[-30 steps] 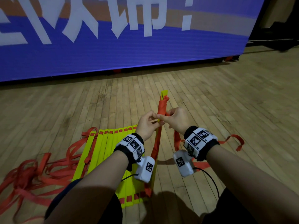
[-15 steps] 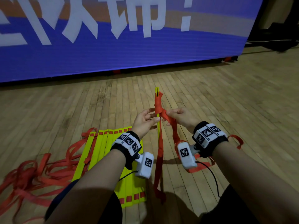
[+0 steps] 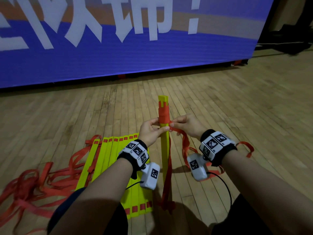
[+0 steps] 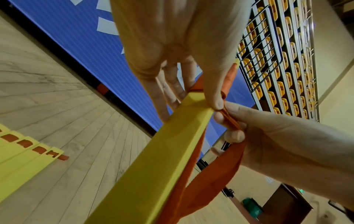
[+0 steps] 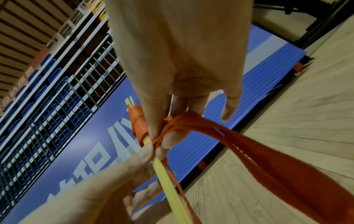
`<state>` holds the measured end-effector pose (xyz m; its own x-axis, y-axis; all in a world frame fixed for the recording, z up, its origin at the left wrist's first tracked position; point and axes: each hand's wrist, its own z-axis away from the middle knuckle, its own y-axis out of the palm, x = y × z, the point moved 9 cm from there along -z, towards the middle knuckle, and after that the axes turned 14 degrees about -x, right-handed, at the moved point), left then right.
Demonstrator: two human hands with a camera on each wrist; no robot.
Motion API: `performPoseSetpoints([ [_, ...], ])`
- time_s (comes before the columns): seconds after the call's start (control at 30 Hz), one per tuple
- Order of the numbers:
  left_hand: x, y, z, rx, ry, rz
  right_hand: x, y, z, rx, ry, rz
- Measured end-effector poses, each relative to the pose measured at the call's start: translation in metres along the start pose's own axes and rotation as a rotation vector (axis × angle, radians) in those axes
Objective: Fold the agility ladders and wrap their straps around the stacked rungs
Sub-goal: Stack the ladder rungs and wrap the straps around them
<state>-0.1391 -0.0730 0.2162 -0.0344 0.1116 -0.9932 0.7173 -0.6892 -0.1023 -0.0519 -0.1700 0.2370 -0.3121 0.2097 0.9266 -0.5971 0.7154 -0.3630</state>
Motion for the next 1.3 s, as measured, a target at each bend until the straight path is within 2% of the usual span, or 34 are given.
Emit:
performPoseSetpoints([
  [0.3,0.008,-0.004,-0.002,-0.025,-0.057,-0.051,-0.005,0.000,0.006,0.073,0.120,-0.154],
  [0.7,0.015,-0.004,0.000,-0.036,-0.075,-0.088,-0.020,0.011,0.006,-0.076,0.166,-0.165],
  [0.97,0.024,-0.002,0.001,0.047,-0.123,-0.114,-0.035,0.014,0.011,-0.145,0.231,-0.191],
  [1.2,0.025,-0.005,-0.003,0.081,-0.171,-0.012,-0.039,0.014,0.011,-0.143,0.290,-0.257],
  [1.3,0.019,-0.004,-0.003,0.159,-0.196,0.078,-0.040,0.010,0.010,-0.155,0.300,-0.257],
])
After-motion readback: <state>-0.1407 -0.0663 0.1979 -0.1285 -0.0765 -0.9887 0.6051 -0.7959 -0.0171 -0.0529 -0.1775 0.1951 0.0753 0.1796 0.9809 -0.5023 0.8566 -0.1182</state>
